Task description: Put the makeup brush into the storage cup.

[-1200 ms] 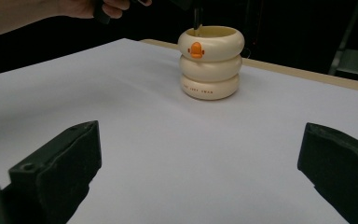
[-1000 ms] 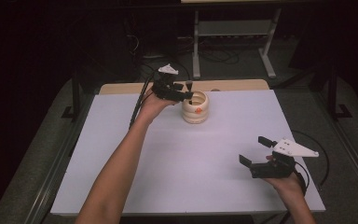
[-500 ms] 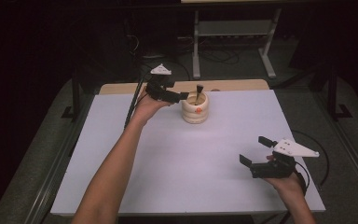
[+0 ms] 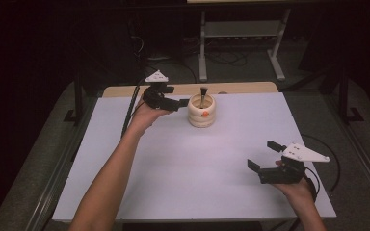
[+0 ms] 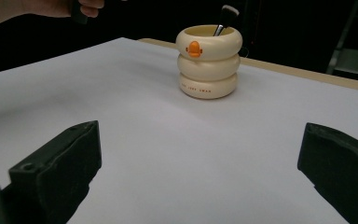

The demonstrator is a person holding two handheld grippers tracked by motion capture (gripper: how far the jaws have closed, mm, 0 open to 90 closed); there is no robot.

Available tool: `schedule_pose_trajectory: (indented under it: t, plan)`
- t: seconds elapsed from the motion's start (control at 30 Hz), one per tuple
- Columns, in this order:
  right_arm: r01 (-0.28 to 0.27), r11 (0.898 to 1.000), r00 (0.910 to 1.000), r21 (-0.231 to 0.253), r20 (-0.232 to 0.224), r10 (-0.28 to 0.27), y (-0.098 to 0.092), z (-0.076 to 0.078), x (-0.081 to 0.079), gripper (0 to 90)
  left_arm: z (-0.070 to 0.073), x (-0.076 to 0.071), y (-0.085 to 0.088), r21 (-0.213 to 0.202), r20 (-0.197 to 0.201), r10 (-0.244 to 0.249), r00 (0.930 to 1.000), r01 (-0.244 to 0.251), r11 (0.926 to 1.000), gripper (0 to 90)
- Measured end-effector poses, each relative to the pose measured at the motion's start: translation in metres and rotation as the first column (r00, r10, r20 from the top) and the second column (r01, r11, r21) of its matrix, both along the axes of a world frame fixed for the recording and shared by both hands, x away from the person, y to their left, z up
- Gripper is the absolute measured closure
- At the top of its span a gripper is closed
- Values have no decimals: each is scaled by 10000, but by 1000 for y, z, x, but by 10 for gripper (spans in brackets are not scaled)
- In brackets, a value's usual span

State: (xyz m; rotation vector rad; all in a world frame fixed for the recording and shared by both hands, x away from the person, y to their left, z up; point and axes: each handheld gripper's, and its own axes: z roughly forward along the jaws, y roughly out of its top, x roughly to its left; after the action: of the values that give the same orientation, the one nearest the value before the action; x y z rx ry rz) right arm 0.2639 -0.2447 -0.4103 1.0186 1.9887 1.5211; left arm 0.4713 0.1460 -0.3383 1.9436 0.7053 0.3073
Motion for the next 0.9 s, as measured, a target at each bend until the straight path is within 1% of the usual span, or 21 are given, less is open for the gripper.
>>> schedule_pose_trajectory:
  t: [0.07,0.13,0.17,0.23,0.3,0.33,0.47,0.57,0.6,0.67,0.73,0.87,0.9]
  plan:
    - [-5,10000,10000,-26,-1,5,0,0,0,0,-1,-4,3,60,-32,-69,10000,69,10000,102]
    - [-5,10000,10000,-32,-11,5,0,0,0,0,-1,-4,3,60,-32,-69,10000,69,10000,102]
    - [-17,10000,10000,-23,-26,17,1,0,0,0,-2,-10,6,127,-40,-79,10000,79,9999,102]
    - [-29,10000,10000,-11,-42,29,1,0,0,0,-3,-11,7,115,-32,-75,10000,75,9999,102]
    - [-31,10000,10000,-10,-43,31,1,0,0,0,-4,-15,9,111,-113,-81,9999,83,9999,102]
    - [-28,10000,10000,-7,-46,28,1,0,0,0,-4,-16,11,173,-78,-74,9999,75,9998,102]
    - [-51,10000,10000,-35,-23,51,1,0,0,0,-6,-22,15,32,-144,-17,9999,17,10000,102]
    - [-53,10000,10000,-32,-31,53,1,0,0,0,-7,-26,20,34,-107,-23,9999,23,10000,102]
    - [-53,10000,10000,-25,-38,53,1,0,0,0,-6,-29,23,-40,-119,22,9999,-23,10000,102]
    - [-74,10000,10000,-48,-3,74,2,-1,1,0,-6,-30,24,-23,-111,21,9999,-21,10000,103]
    - [-73,10000,10000,-56,-18,73,2,-1,1,0,-6,-35,27,-112,-113,79,9999,-80,9999,103]
    - [-65,10000,10000,-41,-17,65,2,-1,1,0,-5,-39,30,-74,-33,48,10000,-49,10000,103]
    - [-53,10000,10000,-41,-25,53,2,-1,1,0,-5,-40,31,-157,-55,95,9999,-95,9998,103]
